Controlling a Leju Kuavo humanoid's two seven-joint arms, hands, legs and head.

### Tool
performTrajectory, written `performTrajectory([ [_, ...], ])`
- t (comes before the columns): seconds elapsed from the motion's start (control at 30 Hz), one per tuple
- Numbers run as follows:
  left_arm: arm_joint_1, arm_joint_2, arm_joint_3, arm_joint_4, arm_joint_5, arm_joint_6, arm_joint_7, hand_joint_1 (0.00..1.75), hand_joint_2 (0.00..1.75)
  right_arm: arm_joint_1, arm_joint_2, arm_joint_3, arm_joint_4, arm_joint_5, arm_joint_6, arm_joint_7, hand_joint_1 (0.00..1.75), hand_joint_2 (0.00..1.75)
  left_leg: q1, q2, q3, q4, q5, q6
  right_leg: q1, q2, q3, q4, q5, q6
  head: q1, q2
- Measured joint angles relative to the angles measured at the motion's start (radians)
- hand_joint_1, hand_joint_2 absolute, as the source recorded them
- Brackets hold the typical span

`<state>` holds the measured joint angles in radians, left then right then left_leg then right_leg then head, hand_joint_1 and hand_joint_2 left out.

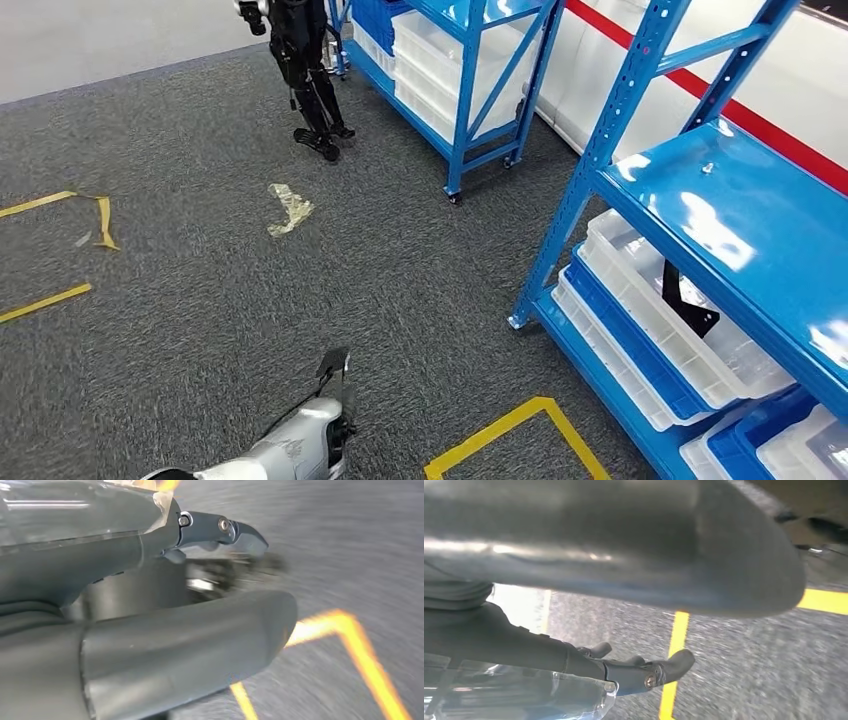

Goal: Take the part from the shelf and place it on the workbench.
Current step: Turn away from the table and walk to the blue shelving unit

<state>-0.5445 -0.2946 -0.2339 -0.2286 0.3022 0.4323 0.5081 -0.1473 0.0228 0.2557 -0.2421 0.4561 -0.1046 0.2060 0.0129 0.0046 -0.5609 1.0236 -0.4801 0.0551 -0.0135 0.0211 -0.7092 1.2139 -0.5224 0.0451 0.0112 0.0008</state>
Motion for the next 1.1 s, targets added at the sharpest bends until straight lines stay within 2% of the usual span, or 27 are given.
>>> performTrajectory([
  [0.03, 0.031, 0.029, -0.013, -0.027, -0.005, -0.061, -0.078, 0.0, 0.0, 0.009, -0.003, -0.005, 0.001, -0.044, -0.013, -0.006, 0.0, 0.0, -0.001, 0.02, 0.003, 0.0, -0.003, 0.0, 0.0, -0.004, -0.027, 0.056, -0.018, 0.001, 0.002, 0.0],
  [0.07, 0.077, 0.068, -0.026, -0.057, -0.011, -0.118, -0.157, 0.0, 0.0, 0.026, -0.009, -0.019, 0.004, -0.082, -0.025, -0.018, 0.0, 0.0, -0.002, 0.039, 0.007, -0.001, -0.008, -0.001, -0.002, -0.008, -0.039, 0.082, -0.023, 0.006, 0.003, 0.0],
  [0.1, 0.125, 0.104, -0.037, -0.081, -0.016, -0.157, -0.214, 0.0, 0.0, 0.045, -0.016, -0.033, 0.008, -0.107, -0.034, -0.034, 0.0, 0.0, -0.002, 0.057, 0.012, -0.001, -0.013, -0.003, -0.005, -0.013, -0.032, 0.069, -0.013, 0.014, 0.003, 0.0],
  [0.13, 0.165, 0.135, -0.044, -0.097, -0.021, -0.171, -0.243, 0.0, 0.0, 0.067, -0.025, -0.045, 0.012, -0.121, -0.039, -0.045, 0.0, 0.0, -0.002, 0.071, 0.016, 0.0, -0.019, -0.006, -0.009, -0.022, -0.008, 0.02, 0.009, 0.023, 0.003, 0.0],
  [0.17, 0.196, 0.157, -0.049, -0.109, -0.026, -0.171, -0.254, 0.0, 0.0, 0.088, -0.034, -0.056, 0.016, -0.127, -0.043, -0.051, 0.0, 0.0, -0.002, 0.079, 0.018, 0.001, -0.023, -0.009, -0.013, -0.041, 0.025, -0.049, 0.037, 0.032, 0.003, 0.0],
  [0.2, 0.217, 0.173, -0.054, -0.119, -0.03, -0.166, -0.255, 0.0, 0.0, 0.105, -0.042, -0.063, 0.02, -0.13, -0.046, -0.054, 0.0, 0.0, -0.006, 0.084, 0.019, 0.003, -0.028, -0.015, -0.012, -0.06, 0.055, -0.111, 0.06, 0.036, 0.004, 0.0],
  [0.23, 0.228, 0.182, -0.06, -0.13, -0.034, -0.16, -0.253, 0.0, 0.0, 0.115, -0.046, -0.068, 0.023, -0.13, -0.049, -0.054, 0.0, 0.0, -0.009, 0.087, 0.018, 0.004, -0.032, -0.021, -0.01, -0.073, 0.075, -0.154, 0.074, 0.032, 0.004, 0.0],
  [0.27, 0.231, 0.186, -0.066, -0.138, -0.037, -0.157, -0.25, 0.0, 0.0, 0.119, -0.049, -0.073, 0.025, -0.131, -0.05, -0.054, 0.0, 0.0, -0.012, 0.091, 0.019, 0.004, -0.035, -0.027, -0.006, -0.08, 0.084, -0.174, 0.08, 0.024, 0.004, 0.0],
  [0.3, 0.232, 0.188, -0.07, -0.145, -0.039, -0.153, -0.245, 0.0, 0.0, 0.118, -0.049, -0.075, 0.026, -0.131, -0.051, -0.053, 0.0, 0.0, -0.013, 0.097, 0.021, 0.003, -0.037, -0.032, -0.001, -0.074, 0.085, -0.176, 0.08, 0.014, 0.003, 0.0],
  [0.37, 0.232, 0.189, -0.075, -0.156, -0.041, -0.147, -0.238, 0.0, 0.0, 0.115, -0.048, -0.08, 0.027, -0.13, -0.051, -0.052, 0.0, 0.0, -0.007, 0.105, 0.026, 0.002, -0.044, -0.042, -0.007, -0.053, 0.086, -0.178, 0.081, 0.0, 0.001, 0.0],
  [0.43, 0.228, 0.189, -0.081, -0.162, -0.041, -0.138, -0.232, 0.0, 0.0, 0.11, -0.047, -0.082, 0.028, -0.127, -0.051, -0.048, 0.0, 0.0, -0.001, 0.063, 0.01, 0.045, -0.076, -0.052, -0.015, -0.032, 0.091, -0.181, 0.082, -0.017, -0.002, 0.0],
  [0.5, 0.224, 0.19, -0.085, -0.162, -0.038, -0.128, -0.225, 0.0, 0.0, 0.104, -0.047, -0.083, 0.028, -0.12, -0.05, -0.043, 0.0, 0.0, 0.001, 0.008, -0.047, 0.161, -0.138, -0.055, -0.014, -0.012, 0.091, -0.181, 0.083, -0.03, -0.005, 0.0],
  [0.53, 0.224, 0.189, -0.086, -0.159, -0.034, -0.125, -0.222, 0.0, 0.0, 0.102, -0.048, -0.083, 0.028, -0.116, -0.048, -0.041, 0.0, 0.0, 0.001, -0.001, -0.081, 0.223, -0.163, -0.055, -0.012, 0.0, 0.09, -0.181, 0.083, -0.034, -0.005, 0.0],
  [0.57, 0.222, 0.188, -0.086, -0.156, -0.029, -0.123, -0.22, 0.0, 0.0, 0.101, -0.049, -0.082, 0.028, -0.113, -0.045, -0.039, 0.0, 0.0, 0.001, -0.005, -0.106, 0.265, -0.172, -0.054, -0.01, 0.013, 0.09, -0.181, 0.084, -0.036, -0.005, 0.0],
  [0.6, 0.217, 0.185, -0.086, -0.152, -0.024, -0.12, -0.217, 0.0, 0.0, 0.101, -0.05, -0.082, 0.028, -0.109, -0.041, -0.037, 0.0, 0.0, 0.001, -0.006, -0.115, 0.273, -0.161, -0.052, -0.009, 0.026, 0.09, -0.181, 0.084, -0.036, -0.006, 0.0],
  [0.63, 0.21, 0.179, -0.086, -0.146, -0.018, -0.121, -0.221, 0.0, 0.0, 0.101, -0.05, -0.082, 0.028, -0.106, -0.037, -0.035, 0.0, 0.0, 0.001, -0.009, -0.106, 0.245, -0.133, -0.05, -0.008, 0.04, 0.09, -0.18, 0.085, -0.035, -0.006, 0.0],
  [0.67, 0.199, 0.172, -0.086, -0.143, -0.014, -0.126, -0.234, 0.0, 0.0, 0.1, -0.051, -0.082, 0.028, -0.106, -0.034, -0.032, 0.0, 0.0, 0.002, -0.02, -0.081, 0.188, -0.095, -0.047, -0.009, 0.052, 0.091, -0.179, 0.086, -0.033, -0.007, 0.0],
  [0.7, 0.187, 0.162, -0.087, -0.145, -0.013, -0.136, -0.254, 0.0, 0.0, 0.099, -0.051, -0.082, 0.028, -0.108, -0.033, -0.029, 0.0, 0.0, 0.004, -0.046, -0.051, 0.123, -0.064, -0.044, -0.007, 0.063, 0.09, -0.178, 0.088, -0.029, -0.008, 0.0],
  [0.77, 0.17, 0.14, -0.094, -0.17, -0.019, -0.155, -0.296, 0.0, 0.0, 0.094, -0.051, -0.082, 0.028, -0.116, -0.035, -0.026, 0.0, 0.0, 0.004, -0.081, -0.013, 0.038, -0.034, -0.038, -0.004, 0.081, 0.085, -0.177, 0.091, -0.019, -0.008, 0.0],
  [0.8, 0.165, 0.127, -0.099, -0.187, -0.025, -0.154, -0.299, 0.0, 0.0, 0.093, -0.051, -0.082, 0.028, -0.118, -0.036, -0.026, 0.0, 0.0, 0.002, -0.087, -0.007, 0.024, -0.033, -0.035, -0.003, 0.089, 0.082, -0.179, 0.094, -0.013, -0.008, 0.0],
  [0.87, 0.167, 0.104, -0.116, -0.247, -0.031, -0.126, -0.254, 0.0, 0.0, 0.095, -0.053, -0.082, 0.028, -0.12, -0.038, -0.026, 0.0, 0.0, -0.001, -0.06, -0.002, 0.017, -0.026, -0.021, -0.005, 0.104, 0.076, -0.185, 0.101, 0.002, -0.009, 0.0],
  [0.9, 0.175, 0.098, -0.127, -0.289, -0.032, -0.108, -0.225, 0.0, 0.0, 0.097, -0.054, -0.082, 0.028, -0.121, -0.041, -0.026, 0.0, 0.0, 0.0, -0.048, 0.002, 0.01, -0.021, -0.013, -0.003, 0.092, 0.07, -0.179, 0.099, 0.006, -0.008, 0.0],
  [0.93, 0.185, 0.095, -0.142, -0.34, -0.032, -0.094, -0.201, 0.0, 0.0, 0.099, -0.055, -0.082, 0.028, -0.124, -0.044, -0.027, 0.0, 0.0, 0.001, -0.033, 0.005, 0.004, -0.015, -0.005, 0.0, 0.068, 0.055, -0.154, 0.086, 0.007, -0.005, 0.0],
  [1.0, 0.203, 0.097, -0.176, -0.431, -0.035, -0.077, -0.175, 0.0, 0.0, 0.1, -0.054, -0.082, 0.028, -0.133, -0.052, -0.029, 0.0, 0.0, -0.003, -0.006, 0.009, -0.003, -0.01, 0.004, 0.003, 0.012, 0.002, -0.044, 0.036, 0.002, 0.001, 0.0],
  [1.07, 0.222, 0.104, -0.206, -0.492, -0.032, -0.063, -0.147, 0.0, 0.0, 0.103, -0.054, -0.084, 0.029, -0.143, -0.059, -0.036, 0.0, 0.0, -0.006, 0.023, 0.008, -0.003, -0.012, 0.006, 0.001, -0.005, -0.052, 0.072, -0.004, 0.003, 0.003, 0.0],
  [1.1, 0.234, 0.109, -0.213, -0.507, -0.023, -0.066, -0.144, 0.0, 0.0, 0.106, -0.054, -0.086, 0.029, -0.147, -0.062, -0.04, 0.0, 0.0, -0.006, 0.037, 0.009, -0.003, -0.014, 0.006, -0.001, -0.009, -0.058, 0.087, -0.005, 0.009, 0.003, 0.0],
])
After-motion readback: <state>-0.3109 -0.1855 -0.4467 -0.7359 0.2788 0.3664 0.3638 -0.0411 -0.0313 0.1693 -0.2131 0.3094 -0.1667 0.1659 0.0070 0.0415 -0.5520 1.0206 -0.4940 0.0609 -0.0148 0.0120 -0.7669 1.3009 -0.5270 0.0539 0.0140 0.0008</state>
